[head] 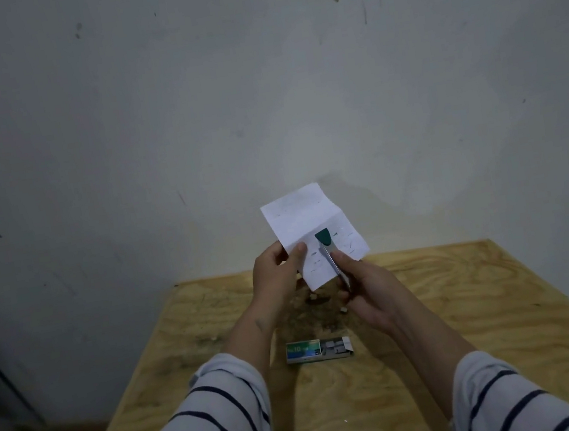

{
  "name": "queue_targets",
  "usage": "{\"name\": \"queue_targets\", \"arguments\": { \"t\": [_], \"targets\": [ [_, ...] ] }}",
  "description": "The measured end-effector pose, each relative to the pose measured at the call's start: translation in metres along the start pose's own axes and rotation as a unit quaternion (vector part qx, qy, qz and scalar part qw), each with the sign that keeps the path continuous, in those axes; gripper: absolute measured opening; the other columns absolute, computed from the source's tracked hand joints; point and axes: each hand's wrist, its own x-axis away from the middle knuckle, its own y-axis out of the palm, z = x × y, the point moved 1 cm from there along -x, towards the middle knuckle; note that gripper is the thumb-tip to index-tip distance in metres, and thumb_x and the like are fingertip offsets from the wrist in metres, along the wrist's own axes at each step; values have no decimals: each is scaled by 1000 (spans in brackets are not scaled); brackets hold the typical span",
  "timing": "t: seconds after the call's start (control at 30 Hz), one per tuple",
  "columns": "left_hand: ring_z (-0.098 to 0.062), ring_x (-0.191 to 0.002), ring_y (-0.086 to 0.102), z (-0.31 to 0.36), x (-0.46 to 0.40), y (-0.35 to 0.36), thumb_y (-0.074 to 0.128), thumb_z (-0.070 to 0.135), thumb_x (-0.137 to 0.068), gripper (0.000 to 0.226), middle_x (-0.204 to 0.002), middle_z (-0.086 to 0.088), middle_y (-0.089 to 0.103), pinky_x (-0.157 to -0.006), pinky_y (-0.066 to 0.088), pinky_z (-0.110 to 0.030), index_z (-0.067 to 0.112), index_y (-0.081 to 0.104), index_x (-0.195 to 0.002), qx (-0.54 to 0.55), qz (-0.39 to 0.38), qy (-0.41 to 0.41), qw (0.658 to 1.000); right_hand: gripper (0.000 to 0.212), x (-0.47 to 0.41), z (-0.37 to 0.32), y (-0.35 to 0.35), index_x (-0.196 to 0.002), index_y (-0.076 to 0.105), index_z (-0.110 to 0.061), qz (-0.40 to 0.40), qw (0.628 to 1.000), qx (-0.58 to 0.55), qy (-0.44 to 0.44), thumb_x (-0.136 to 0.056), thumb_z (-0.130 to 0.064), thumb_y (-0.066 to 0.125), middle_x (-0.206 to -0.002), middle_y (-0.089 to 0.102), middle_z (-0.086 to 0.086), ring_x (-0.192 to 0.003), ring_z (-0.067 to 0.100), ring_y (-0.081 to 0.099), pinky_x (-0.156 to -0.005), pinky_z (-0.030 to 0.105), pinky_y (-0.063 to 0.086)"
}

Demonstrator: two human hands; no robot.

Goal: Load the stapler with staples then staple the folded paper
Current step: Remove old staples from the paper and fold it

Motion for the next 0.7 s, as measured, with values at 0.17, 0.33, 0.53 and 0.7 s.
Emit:
{"name": "queue_targets", "arguments": {
  "t": [0.17, 0.33, 0.53, 0.7],
  "targets": [
    [-24, -96, 64, -4, -1, -1, 63, 16, -91, 13, -104, -5, 66, -80, 58, -45, 19, 58, -103, 19, 10, -1, 1000, 39, -1, 5, -2, -130, 50, -3, -2, 1000, -14, 14, -92, -10, 56, -97, 64, 13, -46, 10, 65, -36, 20, 46],
    [-20, -90, 64, -6, -2, -4, 66, 17, -89, 12, -92, 5, 65, -78, 59, -44, 22, 55, -93, 25, 26, 4, 999, 37, -4, 7, -4, -124, 56, -6, 12, 999, 39, 28, -90, -18, 61, -100, 68, 11, -58, 12, 66, -39, 20, 46],
    [-24, -97, 66, -4, 0, -3, 65, 20, -89, 12, -105, -7, 68, -81, 58, -48, 19, 58, -98, 27, 10, -12, 1000, 40, -11, 11, -6, -126, 56, -9, 15, 998, 49, 21, -88, -20, 63, -116, 65, 14, -77, 18, 63, -46, 20, 50],
    [-24, -97, 65, -3, 2, -6, 62, 25, -91, 12, -111, -9, 67, -73, 58, -39, 19, 60, -101, 20, -10, -31, 999, 39, -14, 13, -10, -126, 54, -10, 36, 994, 105, 5, -90, -21, 60, -104, 65, 10, -74, 16, 58, -48, 21, 45]
  ]
}}
